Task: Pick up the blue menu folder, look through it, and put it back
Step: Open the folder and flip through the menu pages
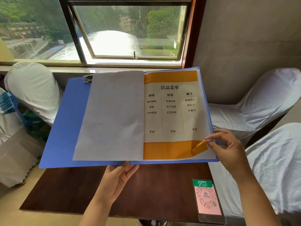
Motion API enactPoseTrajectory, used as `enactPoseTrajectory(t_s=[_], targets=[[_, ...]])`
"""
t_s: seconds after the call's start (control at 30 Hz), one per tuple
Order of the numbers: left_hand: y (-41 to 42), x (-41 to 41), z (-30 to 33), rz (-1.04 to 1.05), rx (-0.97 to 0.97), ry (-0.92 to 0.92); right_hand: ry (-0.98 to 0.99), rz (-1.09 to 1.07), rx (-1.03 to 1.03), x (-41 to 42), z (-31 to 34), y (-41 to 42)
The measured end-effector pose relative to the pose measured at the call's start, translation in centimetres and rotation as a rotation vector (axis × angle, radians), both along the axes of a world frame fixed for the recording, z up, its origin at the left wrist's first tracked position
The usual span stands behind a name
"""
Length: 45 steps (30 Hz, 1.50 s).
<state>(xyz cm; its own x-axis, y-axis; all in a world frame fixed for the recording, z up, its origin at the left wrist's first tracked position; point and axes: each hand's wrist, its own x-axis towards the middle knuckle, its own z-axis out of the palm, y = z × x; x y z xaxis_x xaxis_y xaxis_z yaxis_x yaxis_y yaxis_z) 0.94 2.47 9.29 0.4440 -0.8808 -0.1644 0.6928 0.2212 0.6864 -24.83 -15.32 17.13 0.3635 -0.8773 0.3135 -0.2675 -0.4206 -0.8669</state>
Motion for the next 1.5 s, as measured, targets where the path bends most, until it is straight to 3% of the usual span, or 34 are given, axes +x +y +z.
enactPoseTrajectory(t_s=[0.13, 0.2, 0.37, 0.43, 0.53, 0.67, 0.73, 0.87, 0.97, 1.37, 1.5], targets=[[0.0, 0.1, 0.0, -0.005, 0.01, 0.001, 0.12, -0.128, -0.132, 0.4, 0.4, 0.8], [0.0, 0.1, 0.0, -0.006, 0.014, 0.007, 0.078, -0.097, -0.156, 0.5, 0.5, 1.2], [0.1, 0.1, 0.1, 0.001, 0.016, 0.02, -0.481, 0.177, 0.243, 1.1, 1.8, 2.1], [0.2, -0.1, 0.2, -0.002, 0.019, 0.024, -0.56, 0.205, 0.391, 1.5, 1.9, 2.3], [0.2, -0.4, 0.1, -0.007, 0.021, 0.032, -0.286, 0.066, 0.442, 3.2, 1.7, 3.2], [0.4, -0.7, 0.1, -0.017, 0.006, 0.036, -0.079, 0.131, 0.397, 6.1, 3.0, 5.6], [0.5, -0.8, 0.1, -0.018, 0.001, 0.036, -0.025, 0.17, 0.226, 8.0, 3.8, 6.6], [0.6, -1.1, 0.3, -0.011, 0.006, 0.009, 0.273, 0.303, -0.177, 11.5, 2.7, 8.1], [0.7, -1.2, 0.3, -0.003, 0.008, -0.017, 0.272, 0.308, -0.384, 12.9, 1.8, 9.2], [1.4, -2.2, 1.0, -0.012, 0.022, -0.115, 0.61, 0.356, -0.533, 14.9, -1.4, 11.7], [1.7, -1.7, 1.1, -0.023, 0.005, -0.065, 0.345, 0.287, -0.454, 13.1, 0.0, 10.8]])
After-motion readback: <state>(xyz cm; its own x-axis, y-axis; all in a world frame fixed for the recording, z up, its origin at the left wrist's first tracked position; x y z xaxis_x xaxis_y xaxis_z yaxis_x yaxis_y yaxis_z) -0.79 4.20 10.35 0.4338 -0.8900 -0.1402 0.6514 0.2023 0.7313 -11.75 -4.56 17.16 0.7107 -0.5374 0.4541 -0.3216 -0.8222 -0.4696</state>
